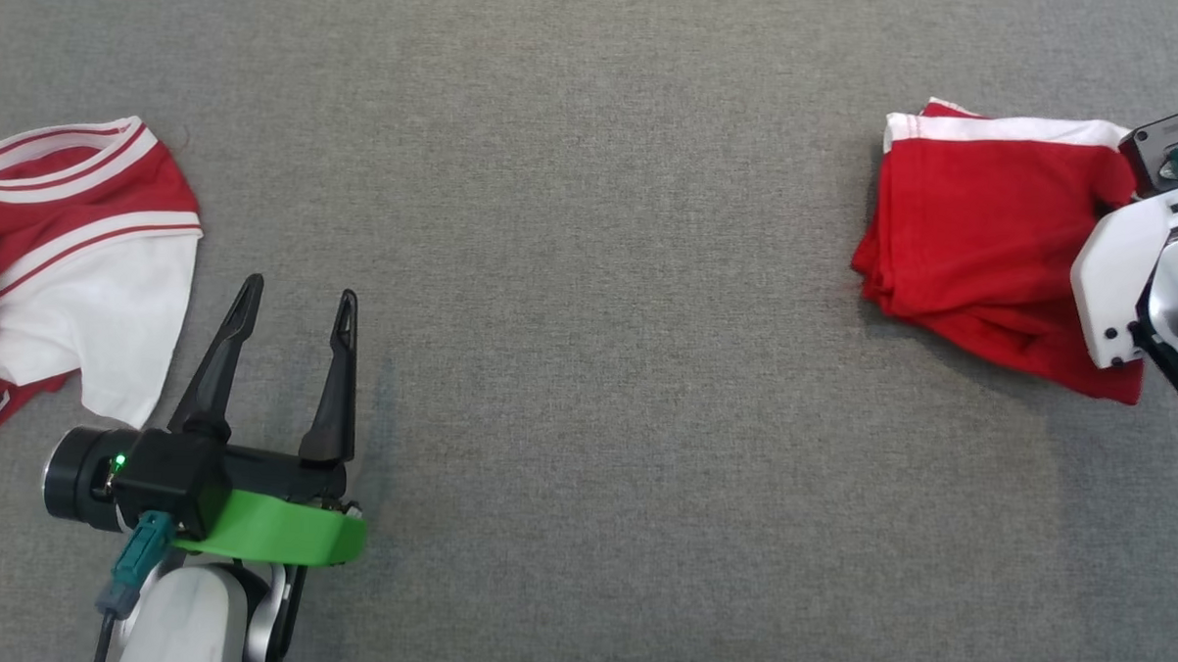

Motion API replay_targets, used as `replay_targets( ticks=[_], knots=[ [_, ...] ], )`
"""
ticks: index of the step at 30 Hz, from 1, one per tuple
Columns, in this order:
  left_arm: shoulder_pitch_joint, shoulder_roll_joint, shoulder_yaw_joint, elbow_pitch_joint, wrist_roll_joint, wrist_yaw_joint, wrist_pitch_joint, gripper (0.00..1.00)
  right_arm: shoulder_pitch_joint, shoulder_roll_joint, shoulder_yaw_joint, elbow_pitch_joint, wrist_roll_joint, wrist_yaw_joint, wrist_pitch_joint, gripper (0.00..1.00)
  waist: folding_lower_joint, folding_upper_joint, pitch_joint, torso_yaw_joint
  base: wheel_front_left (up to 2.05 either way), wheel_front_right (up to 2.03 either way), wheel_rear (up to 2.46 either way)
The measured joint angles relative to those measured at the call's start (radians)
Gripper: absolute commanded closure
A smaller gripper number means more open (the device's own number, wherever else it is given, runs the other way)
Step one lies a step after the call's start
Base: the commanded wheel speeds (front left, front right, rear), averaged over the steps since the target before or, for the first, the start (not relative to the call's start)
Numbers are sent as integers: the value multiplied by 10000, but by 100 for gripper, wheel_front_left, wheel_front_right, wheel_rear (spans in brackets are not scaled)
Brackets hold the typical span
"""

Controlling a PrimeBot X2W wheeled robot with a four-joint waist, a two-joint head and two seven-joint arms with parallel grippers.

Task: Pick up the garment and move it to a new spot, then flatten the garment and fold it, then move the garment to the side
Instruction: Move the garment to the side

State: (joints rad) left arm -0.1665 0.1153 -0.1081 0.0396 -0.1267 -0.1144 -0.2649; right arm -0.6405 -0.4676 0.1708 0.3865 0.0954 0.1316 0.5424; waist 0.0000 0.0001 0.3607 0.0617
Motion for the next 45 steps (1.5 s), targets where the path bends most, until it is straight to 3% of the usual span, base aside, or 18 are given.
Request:
replay_targets(
  ticks=[8,19,27,28,29,37,45],
  knots=[
    [-141,205,23,-564,-4,0,0,0,-781,-1979,1126,715,698,0,-1089,100,0,0,596,-324,0,0,0],
    [-206,504,40,-1392,-4,-2,12,0,-1861,-4665,2230,1779,1043,2,-2646,100,0,0,1628,-178,0,0,0],
    [-363,571,58,-1894,-8,63,40,0,-2483,-5231,2082,2556,1032,2,-3287,100,1,0,2408,-17,0,0,0],
    [-374,571,52,-1921,-8,82,40,0,-2502,-5225,2033,2654,1018,2,-3354,81,1,0,2495,7,0,0,0],
    [-384,571,42,-1942,-8,86,40,0,-2541,-5185,1929,2824,1005,2,-3375,0,1,0,2577,33,0,0,0],
    [-478,560,-52,-1946,48,151,38,0,-2500,-4498,1174,3607,690,0,-4334,0,1,0,2656,206,0,0,0],
    [-415,445,2,-1429,-90,186,8,0,-1773,-3081,372,3831,826,-2,-6140,0,1,0,1858,90,0,0,0]
  ],
)
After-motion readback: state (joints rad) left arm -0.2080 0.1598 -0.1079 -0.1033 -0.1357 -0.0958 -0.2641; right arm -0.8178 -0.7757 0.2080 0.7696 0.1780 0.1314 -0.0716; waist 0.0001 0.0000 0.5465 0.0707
